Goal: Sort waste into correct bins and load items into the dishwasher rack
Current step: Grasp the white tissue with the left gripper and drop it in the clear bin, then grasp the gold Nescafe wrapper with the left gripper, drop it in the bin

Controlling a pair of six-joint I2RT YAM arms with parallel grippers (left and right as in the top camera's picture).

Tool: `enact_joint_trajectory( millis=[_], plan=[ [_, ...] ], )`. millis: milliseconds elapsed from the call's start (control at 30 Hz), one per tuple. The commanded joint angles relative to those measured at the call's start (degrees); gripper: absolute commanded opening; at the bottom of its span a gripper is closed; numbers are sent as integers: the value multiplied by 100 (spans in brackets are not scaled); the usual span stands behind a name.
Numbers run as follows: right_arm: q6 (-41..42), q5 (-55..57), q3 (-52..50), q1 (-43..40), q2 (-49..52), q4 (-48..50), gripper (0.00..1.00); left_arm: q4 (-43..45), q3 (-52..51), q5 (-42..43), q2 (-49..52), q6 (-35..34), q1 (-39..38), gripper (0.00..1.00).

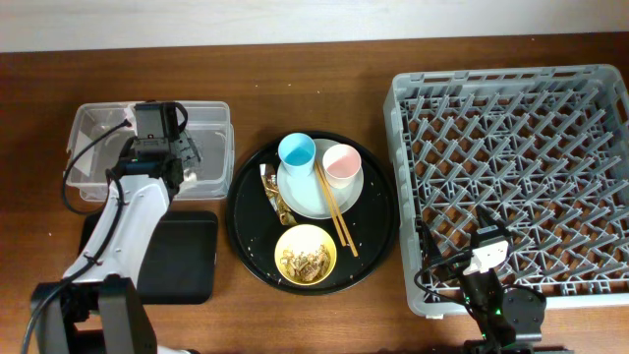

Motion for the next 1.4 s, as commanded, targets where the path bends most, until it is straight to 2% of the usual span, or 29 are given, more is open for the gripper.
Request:
enact_joint_trajectory(
  millis=[0,67,167,267,333,367,467,667,833,1067,1133,1200,1300,1333,1367],
  plan=[
    [50,24,-31,-37,-37,-24,98,-122,238,310,-391,0,13,74],
    [50,24,-31,-37,-37,-24,98,-341,299,772,-907,-2,-31,73],
    [50,24,-31,-37,-37,-24,98,-1115,299,1652,-1738,-17,-367,63],
    [50,24,-31,-37,-37,-24,98,-2253,289,1722,-2059,-350,-1180,58],
    [48,24,-31,-37,-37,-24,98,-2389,232,1718,-1952,-350,-1593,50],
    [50,24,-31,-37,-37,-24,98,-2391,188,1716,-1867,-354,-1801,47],
    [50,24,-31,-37,-37,-24,98,-2358,59,1390,-1335,-1038,-2326,48],
    [50,24,-31,-37,-37,-24,98,-1912,-44,1504,-107,-1456,-2579,48],
    [48,24,-31,-37,-37,-24,98,-1377,-96,1506,629,-1572,-2583,48],
    [50,24,-31,-37,-37,-24,98,-1187,-129,1506,1217,-1639,-2588,47],
    [48,24,-31,-37,-37,-24,98,-1169,-129,1508,1298,-1639,-2588,37],
    [48,24,-31,-37,-37,-24,98,-1169,-129,1506,1298,-1639,-2588,14],
    [48,24,-31,-37,-37,-24,98,-1174,-129,1504,1298,-1635,-2588,9],
    [50,22,-31,-37,-37,-24,98,-1193,-129,1504,1298,-1635,-2586,1],
    [50,24,-31,-37,-37,-24,98,-1215,-127,1502,1294,-1635,-2588,0]
  ],
)
